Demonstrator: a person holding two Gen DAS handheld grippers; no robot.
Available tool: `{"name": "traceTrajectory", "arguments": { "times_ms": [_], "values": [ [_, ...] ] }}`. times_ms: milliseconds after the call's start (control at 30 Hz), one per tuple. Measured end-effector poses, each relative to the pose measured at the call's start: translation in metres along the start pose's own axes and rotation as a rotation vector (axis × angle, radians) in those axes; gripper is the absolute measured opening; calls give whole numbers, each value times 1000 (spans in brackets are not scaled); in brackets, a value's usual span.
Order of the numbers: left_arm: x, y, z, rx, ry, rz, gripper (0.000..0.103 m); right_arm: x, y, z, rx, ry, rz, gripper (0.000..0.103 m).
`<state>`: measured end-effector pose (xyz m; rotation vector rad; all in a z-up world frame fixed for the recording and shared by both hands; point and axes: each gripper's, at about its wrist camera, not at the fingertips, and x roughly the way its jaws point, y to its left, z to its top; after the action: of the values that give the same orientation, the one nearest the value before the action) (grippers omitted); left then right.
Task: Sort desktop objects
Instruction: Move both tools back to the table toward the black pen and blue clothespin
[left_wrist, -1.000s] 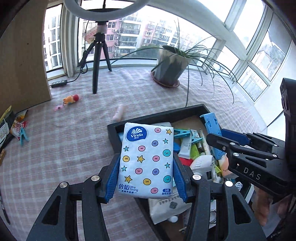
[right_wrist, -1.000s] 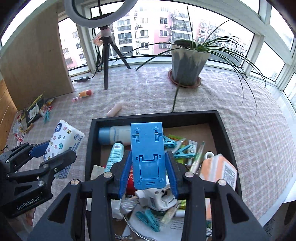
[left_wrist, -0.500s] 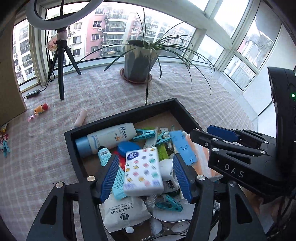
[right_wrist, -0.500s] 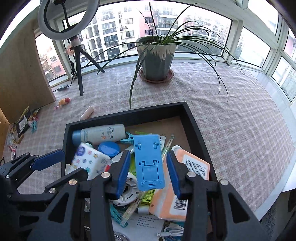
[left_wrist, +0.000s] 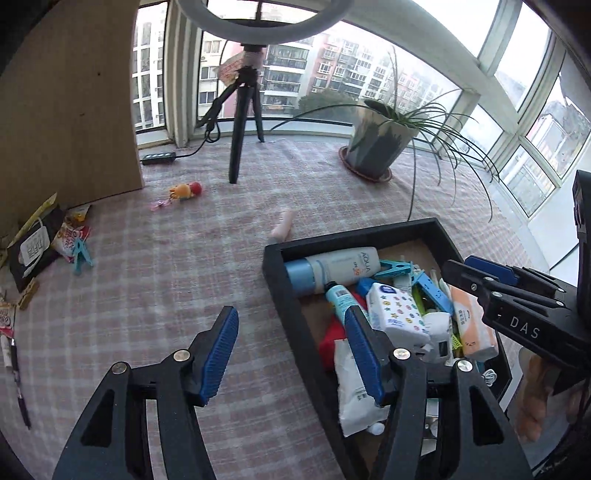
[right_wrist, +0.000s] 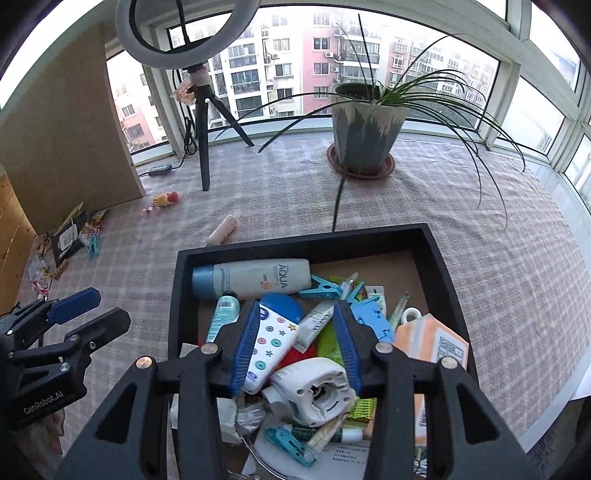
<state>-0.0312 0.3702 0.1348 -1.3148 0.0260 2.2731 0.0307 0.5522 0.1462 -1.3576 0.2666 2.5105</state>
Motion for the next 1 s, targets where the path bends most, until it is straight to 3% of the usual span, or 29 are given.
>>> {"name": "traceTrajectory", "arguments": {
  "times_ms": [633,1000],
  "values": [
    [-57,246,-76,-336,9,282,58,53,205,33,-233,39,205,41],
    [-56,326,-114,-470,41,384,57,114,299,55,-318,104,273,41]
  ]
}}
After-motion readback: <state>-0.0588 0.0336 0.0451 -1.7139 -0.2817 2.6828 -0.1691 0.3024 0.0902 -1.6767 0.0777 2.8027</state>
